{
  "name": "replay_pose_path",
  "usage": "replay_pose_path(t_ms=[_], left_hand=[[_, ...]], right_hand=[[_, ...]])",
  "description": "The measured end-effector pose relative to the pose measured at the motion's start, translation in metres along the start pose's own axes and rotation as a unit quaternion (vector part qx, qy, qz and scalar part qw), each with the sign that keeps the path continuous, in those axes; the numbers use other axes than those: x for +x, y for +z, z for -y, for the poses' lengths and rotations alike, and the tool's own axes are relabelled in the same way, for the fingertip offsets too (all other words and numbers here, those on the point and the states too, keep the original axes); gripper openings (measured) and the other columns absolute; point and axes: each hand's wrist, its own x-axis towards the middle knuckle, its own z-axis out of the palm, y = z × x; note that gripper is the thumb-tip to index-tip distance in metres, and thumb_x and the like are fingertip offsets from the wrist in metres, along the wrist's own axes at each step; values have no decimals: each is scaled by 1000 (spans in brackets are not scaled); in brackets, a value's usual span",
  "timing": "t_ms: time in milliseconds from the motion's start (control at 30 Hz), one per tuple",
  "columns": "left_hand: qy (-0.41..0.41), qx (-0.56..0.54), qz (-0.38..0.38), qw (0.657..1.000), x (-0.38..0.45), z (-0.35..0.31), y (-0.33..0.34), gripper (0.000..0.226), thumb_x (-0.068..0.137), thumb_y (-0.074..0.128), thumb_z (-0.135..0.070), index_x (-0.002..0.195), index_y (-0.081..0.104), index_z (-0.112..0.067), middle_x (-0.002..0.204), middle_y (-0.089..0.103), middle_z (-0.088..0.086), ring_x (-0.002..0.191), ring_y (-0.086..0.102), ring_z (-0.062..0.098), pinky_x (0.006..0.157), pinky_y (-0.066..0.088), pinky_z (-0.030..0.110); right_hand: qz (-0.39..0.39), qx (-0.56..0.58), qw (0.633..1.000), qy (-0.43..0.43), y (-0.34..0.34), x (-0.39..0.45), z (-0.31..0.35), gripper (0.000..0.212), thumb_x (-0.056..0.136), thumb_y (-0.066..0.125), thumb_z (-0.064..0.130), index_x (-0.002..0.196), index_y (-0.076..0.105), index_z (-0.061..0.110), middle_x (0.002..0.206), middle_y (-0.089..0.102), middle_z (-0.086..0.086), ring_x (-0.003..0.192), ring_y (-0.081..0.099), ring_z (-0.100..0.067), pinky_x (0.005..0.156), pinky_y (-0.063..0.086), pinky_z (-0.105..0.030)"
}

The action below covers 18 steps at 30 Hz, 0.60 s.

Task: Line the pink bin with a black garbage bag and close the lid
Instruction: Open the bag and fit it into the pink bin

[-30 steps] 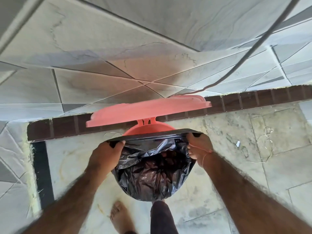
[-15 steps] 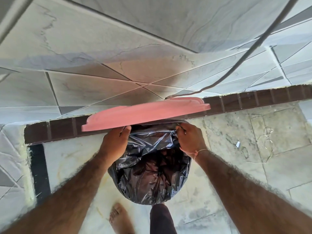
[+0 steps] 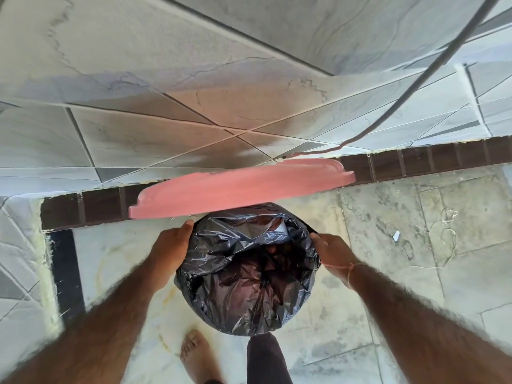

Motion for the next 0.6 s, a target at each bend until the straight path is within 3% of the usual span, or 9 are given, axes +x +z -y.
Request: replay_pose_path(t_ms=[100,167,267,333,400,467,600], left_hand=[[-12,28,-7,1000,1,13,-2,53,93,42,-50,75,65,-5,88,68,20,84,65,37,84,55,49],[-2,79,-14,997,-1,17,-4,54,96,39,-44,68,60,-3,85,66,22,82,63,38,79,53,40],[3,126,-30,992,-9,22,-4,54,99,32,-37,66,56,-2,78,60,19,76,56,35,68,38,34],[-27,87,-34,995,-8,35,-2,49,98,38,-37,69,57,-2,79,59,18,77,55,33,70,39,34],[-72,-26,-34,997,-8,47,0,41,92,51,-37,70,59,-3,81,62,17,79,59,34,76,46,40],[-115,-102,-31,988,-8,61,1,32,86,60,-36,72,61,-7,86,65,14,84,61,31,82,49,44],[-122,-106,9,987,-24,91,2,16,91,57,-20,87,66,-8,100,68,15,92,60,28,82,45,40]], right_hand=[[3,117,991,67,10,-6,-5,45,99,43,40,87,73,9,93,74,-14,87,67,-27,77,51,-33],[24,170,978,116,16,-9,-11,52,97,39,52,93,73,13,98,75,-10,91,68,-25,84,52,-37],[102,236,952,167,20,-17,-20,66,92,29,67,108,71,19,111,73,-1,108,61,-18,94,45,-43],[132,293,929,182,23,-23,-24,69,89,27,72,111,71,23,115,71,3,113,57,-15,103,38,-46],[118,360,904,198,25,-26,-30,70,88,29,71,113,70,20,117,70,0,114,56,-18,106,37,-49],[88,415,879,219,27,-29,-33,72,88,33,71,117,64,13,115,68,-7,111,58,-23,104,40,-52],[56,453,854,248,32,-36,-36,60,91,36,66,100,60,12,100,62,-11,94,57,-26,91,44,-49]])
